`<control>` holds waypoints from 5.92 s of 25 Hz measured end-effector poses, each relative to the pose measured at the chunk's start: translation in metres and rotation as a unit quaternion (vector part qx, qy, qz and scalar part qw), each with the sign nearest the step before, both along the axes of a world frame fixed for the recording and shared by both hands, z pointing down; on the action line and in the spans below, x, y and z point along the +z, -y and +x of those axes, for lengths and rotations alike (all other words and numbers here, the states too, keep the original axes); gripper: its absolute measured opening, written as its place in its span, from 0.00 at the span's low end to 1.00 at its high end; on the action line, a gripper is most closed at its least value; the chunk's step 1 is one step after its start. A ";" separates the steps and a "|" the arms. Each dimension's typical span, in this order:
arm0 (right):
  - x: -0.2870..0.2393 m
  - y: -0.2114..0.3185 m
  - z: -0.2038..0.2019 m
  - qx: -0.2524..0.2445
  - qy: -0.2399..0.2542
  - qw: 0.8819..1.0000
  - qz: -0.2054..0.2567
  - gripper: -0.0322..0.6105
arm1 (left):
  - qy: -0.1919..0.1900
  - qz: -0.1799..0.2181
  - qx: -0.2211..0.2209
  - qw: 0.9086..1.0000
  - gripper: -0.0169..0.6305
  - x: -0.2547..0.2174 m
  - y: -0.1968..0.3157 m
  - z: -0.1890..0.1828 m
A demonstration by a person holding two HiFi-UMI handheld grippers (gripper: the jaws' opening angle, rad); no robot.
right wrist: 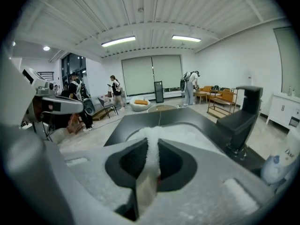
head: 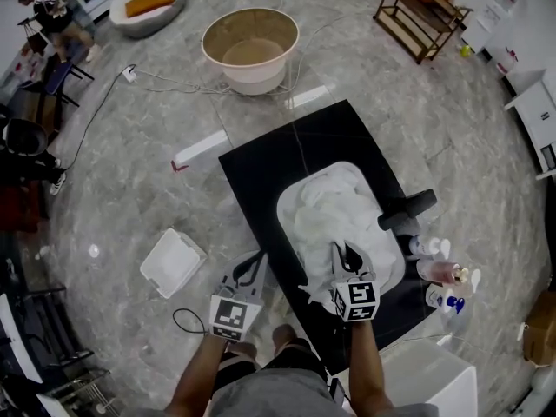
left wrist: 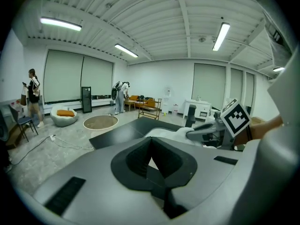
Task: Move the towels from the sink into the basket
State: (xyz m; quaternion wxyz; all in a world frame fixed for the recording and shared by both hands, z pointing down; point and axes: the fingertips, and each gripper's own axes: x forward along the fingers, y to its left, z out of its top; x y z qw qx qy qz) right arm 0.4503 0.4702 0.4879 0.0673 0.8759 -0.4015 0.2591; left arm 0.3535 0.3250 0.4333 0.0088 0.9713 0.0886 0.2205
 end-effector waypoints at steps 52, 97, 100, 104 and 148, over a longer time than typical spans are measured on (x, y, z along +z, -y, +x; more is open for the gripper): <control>-0.346 0.392 -0.309 -0.257 -0.221 0.908 0.245 0.11 | -0.177 0.130 -0.273 0.937 0.04 -0.225 0.346 -0.358; 0.139 0.700 -0.551 -0.538 -0.017 0.838 0.093 0.12 | -0.028 -0.036 -0.570 0.820 0.04 0.193 0.554 -0.579; 0.195 0.706 -0.553 -0.541 -0.005 0.838 0.078 0.12 | -0.014 -0.040 -0.570 0.821 0.04 0.247 0.558 -0.587; 0.265 0.710 -0.555 -0.541 0.009 0.840 0.051 0.12 | 0.013 -0.046 -0.569 0.821 0.04 0.315 0.555 -0.597; 0.554 0.696 -0.567 -0.575 0.046 0.817 -0.016 0.53 | 0.048 -0.094 -0.577 0.810 0.04 0.557 0.538 -0.580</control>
